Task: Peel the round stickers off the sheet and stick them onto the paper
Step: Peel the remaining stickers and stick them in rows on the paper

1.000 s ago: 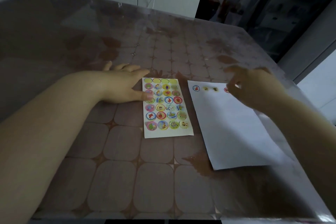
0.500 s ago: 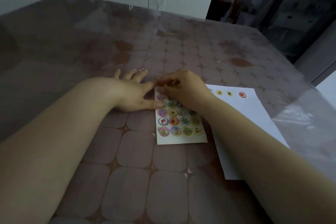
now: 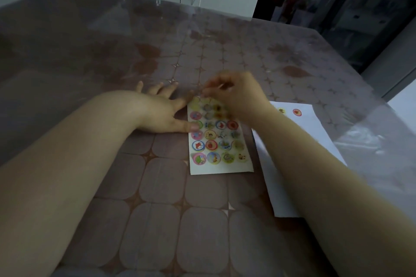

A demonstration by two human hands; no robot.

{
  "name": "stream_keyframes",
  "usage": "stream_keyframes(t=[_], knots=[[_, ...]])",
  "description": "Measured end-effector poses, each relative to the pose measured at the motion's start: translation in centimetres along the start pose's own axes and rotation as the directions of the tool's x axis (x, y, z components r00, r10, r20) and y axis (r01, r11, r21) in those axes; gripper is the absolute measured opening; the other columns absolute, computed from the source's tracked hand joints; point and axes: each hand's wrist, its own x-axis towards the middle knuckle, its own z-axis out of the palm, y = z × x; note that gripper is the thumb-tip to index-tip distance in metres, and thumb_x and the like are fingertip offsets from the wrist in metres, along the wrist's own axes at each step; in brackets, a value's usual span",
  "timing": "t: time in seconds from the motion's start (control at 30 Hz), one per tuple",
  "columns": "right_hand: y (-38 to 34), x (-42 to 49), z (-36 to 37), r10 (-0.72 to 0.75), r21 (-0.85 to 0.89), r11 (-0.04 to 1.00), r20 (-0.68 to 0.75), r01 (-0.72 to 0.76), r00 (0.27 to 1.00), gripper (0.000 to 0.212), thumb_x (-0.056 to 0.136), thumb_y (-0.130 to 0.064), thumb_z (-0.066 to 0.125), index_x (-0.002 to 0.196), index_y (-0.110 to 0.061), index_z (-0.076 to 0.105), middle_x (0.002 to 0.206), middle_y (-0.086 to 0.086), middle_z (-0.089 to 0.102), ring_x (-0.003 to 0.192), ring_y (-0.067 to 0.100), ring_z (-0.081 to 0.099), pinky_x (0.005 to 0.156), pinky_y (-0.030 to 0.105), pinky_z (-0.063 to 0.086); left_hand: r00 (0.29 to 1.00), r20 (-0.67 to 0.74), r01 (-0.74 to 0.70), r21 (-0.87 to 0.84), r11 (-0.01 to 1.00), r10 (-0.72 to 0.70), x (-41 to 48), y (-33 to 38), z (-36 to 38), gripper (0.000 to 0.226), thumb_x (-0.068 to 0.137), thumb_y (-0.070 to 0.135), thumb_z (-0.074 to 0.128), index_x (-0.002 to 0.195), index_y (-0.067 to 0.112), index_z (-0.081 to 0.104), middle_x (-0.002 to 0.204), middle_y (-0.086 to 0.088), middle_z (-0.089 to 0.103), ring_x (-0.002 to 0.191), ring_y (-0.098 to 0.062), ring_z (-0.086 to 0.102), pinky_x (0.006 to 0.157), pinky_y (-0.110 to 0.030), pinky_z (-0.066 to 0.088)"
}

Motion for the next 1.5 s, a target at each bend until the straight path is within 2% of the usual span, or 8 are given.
stream_keyframes(t=[0.1,0.23,0.33,0.47,0.9,1.1,1.37,1.5], knots=[[-1.3,-0.4,-5.4,0.074,-0.063,0.996,0.073,-0.069,0.995,0.006,0.076,-0.024,0.072,0.082,-0.023,0.072,0.073,-0.011,0.067,0.055,-0.007,0.054,0.053,0.002,0.040,1.000,-0.021,0.000,-0.008,1.000,0.000,0.1,0.0,0.2,0.088,0.073,0.076,0.027,0.144,0.040,-0.010,0.157,-0.002,-0.014,0.144,-0.025,-0.010,0.113,-0.053,-0.006],[0.2,-2.3,-9.1,0.286,-0.340,0.917,0.195,-0.209,0.938,0.005,0.069,-0.034,0.074,0.070,-0.031,0.072,0.077,-0.010,0.069,0.076,0.013,0.059,0.064,0.020,0.042,1.000,-0.014,-0.016,-0.025,1.000,0.016,0.0,-0.1,0.1,0.105,0.050,0.079,0.017,0.144,0.040,-0.010,0.156,-0.001,-0.016,0.144,-0.023,-0.012,0.112,-0.053,-0.007],[2.5,-4.0,-7.8,0.380,-0.214,0.911,0.097,-0.353,0.920,0.008,0.069,-0.031,0.075,0.070,-0.024,0.072,0.083,0.001,0.069,0.079,0.021,0.056,0.070,0.032,0.045,1.000,-0.006,-0.024,-0.030,0.999,0.024,0.1,-0.3,0.2,0.106,0.050,0.078,0.017,0.143,0.040,-0.013,0.156,0.000,-0.018,0.144,-0.021,-0.014,0.113,-0.052,-0.008],[3.9,-5.0,-6.4,0.415,-0.100,0.905,0.001,-0.412,0.910,0.007,0.077,-0.027,0.070,0.070,-0.025,0.071,0.073,-0.008,0.063,0.066,0.009,0.052,0.047,0.012,0.037,1.000,-0.007,-0.028,-0.042,0.999,0.028,0.0,-0.4,0.1,0.105,0.050,0.079,0.018,0.143,0.041,-0.012,0.156,0.002,-0.018,0.144,-0.020,-0.013,0.113,-0.051,-0.008],[4.5,-4.9,-5.4,0.370,-0.075,0.925,-0.054,-0.373,0.928,0.005,0.077,-0.024,0.072,0.077,-0.021,0.068,0.070,-0.012,0.056,0.061,0.004,0.049,0.050,0.014,0.035,1.000,-0.012,-0.029,-0.029,0.999,0.028,0.1,-0.3,0.1,0.104,0.051,0.077,0.018,0.144,0.040,-0.012,0.156,0.001,-0.016,0.144,-0.021,-0.012,0.114,-0.050,-0.007],[5.2,-4.4,-5.7,0.403,-0.141,0.901,-0.083,-0.411,0.911,0.033,0.072,-0.033,0.075,0.090,-0.021,0.050,0.078,-0.008,0.046,0.065,0.007,0.044,0.052,0.022,0.034,0.999,-0.020,-0.026,-0.021,0.999,0.026,0.0,-0.3,0.2,0.105,0.051,0.077,0.019,0.144,0.040,-0.011,0.157,0.000,-0.015,0.145,-0.022,-0.010,0.113,-0.051,-0.006],[5.0,-4.4,-4.8,0.292,-0.291,0.904,-0.113,-0.312,0.950,0.024,0.084,-0.033,0.062,0.069,-0.026,0.044,0.063,-0.010,0.043,0.057,0.007,0.044,0.049,0.023,0.031,0.999,-0.026,-0.033,-0.055,0.998,0.031,-0.2,-0.1,0.0,0.107,0.050,0.077,0.021,0.145,0.038,-0.009,0.157,0.000,-0.014,0.144,-0.022,-0.011,0.113,-0.051,-0.007],[2.9,-3.8,-5.3,0.121,-0.366,0.921,-0.067,-0.137,0.990,0.013,0.087,-0.030,0.059,0.080,-0.020,0.054,0.066,-0.011,0.046,0.053,0.000,0.046,0.050,0.018,0.035,0.996,-0.074,-0.055,-0.047,0.997,0.051,-0.1,-0.1,0.0,0.097,0.068,0.076,0.032,0.146,0.035,-0.007,0.157,0.000,-0.012,0.144,-0.021,-0.010,0.115,-0.051,-0.006]])
